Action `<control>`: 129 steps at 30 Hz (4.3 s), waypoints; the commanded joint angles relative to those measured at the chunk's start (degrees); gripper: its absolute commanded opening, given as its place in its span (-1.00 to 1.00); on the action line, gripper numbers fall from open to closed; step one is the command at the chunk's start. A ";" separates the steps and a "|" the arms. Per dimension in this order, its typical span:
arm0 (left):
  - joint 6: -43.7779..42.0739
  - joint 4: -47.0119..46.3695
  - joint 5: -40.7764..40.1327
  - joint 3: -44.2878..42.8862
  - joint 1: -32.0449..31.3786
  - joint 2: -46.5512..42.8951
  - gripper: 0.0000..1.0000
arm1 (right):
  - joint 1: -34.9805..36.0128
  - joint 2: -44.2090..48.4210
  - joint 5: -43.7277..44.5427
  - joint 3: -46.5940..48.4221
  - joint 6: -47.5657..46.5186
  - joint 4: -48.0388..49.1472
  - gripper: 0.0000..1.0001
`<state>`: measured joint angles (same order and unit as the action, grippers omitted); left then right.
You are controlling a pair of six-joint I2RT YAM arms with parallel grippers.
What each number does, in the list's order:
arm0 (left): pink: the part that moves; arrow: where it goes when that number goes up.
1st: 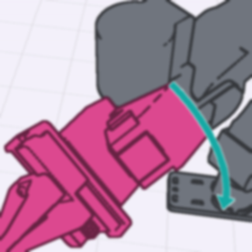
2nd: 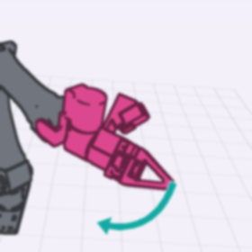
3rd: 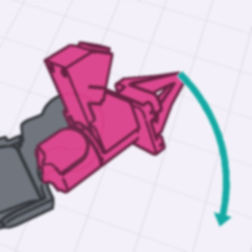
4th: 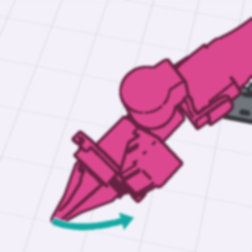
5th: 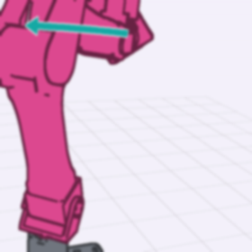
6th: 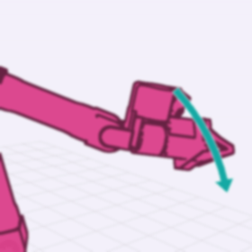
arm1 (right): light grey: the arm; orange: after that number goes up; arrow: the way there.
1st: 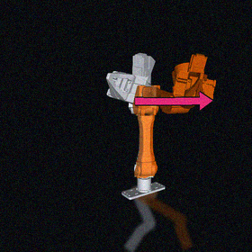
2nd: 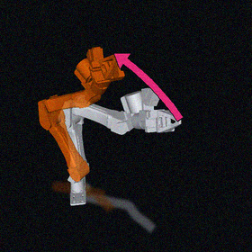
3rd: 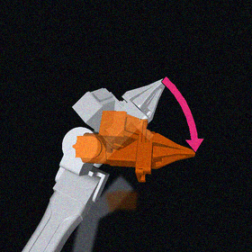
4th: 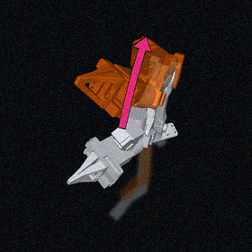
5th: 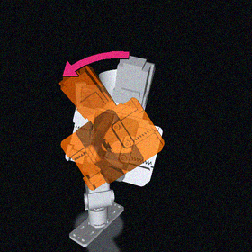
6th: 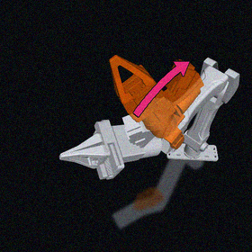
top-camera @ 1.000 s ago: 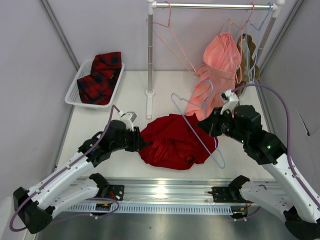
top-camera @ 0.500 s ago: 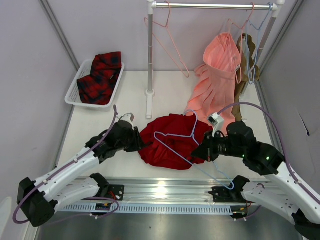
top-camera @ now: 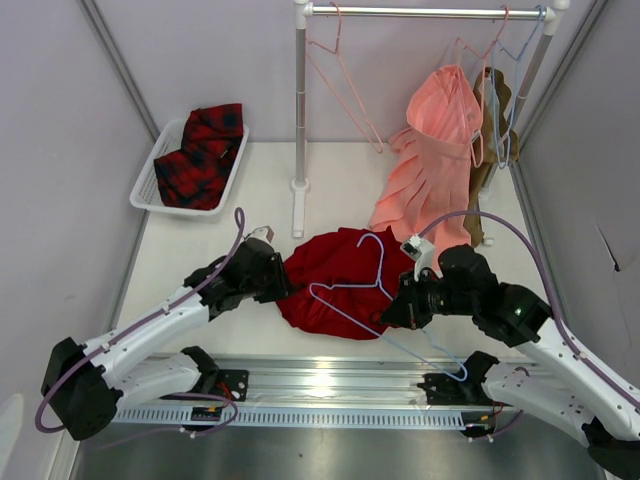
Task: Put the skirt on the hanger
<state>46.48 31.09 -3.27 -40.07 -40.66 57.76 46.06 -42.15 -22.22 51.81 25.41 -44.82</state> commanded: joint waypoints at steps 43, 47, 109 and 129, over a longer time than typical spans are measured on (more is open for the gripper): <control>-7.36 -2.00 -0.86 -8.35 -1.52 7.28 -0.95 | 0.25 -1.18 -0.02 -2.06 -2.82 5.09 -1.00; -8.51 -2.18 -0.69 -8.62 -1.70 7.19 -0.93 | 0.25 -1.09 0.68 -2.42 -3.17 5.18 -1.00; -30.92 -7.98 -5.26 -8.79 -3.98 10.53 -1.00 | 1.04 -0.92 0.68 -1.10 -7.92 9.05 -1.00; -26.26 -3.76 -5.08 -13.18 -3.98 13.79 -1.00 | 3.15 -2.14 4.89 -1.45 -7.30 7.29 -1.00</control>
<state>19.35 27.38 -8.43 -50.35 -44.25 71.46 48.64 -43.90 -19.70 49.52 18.37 -38.37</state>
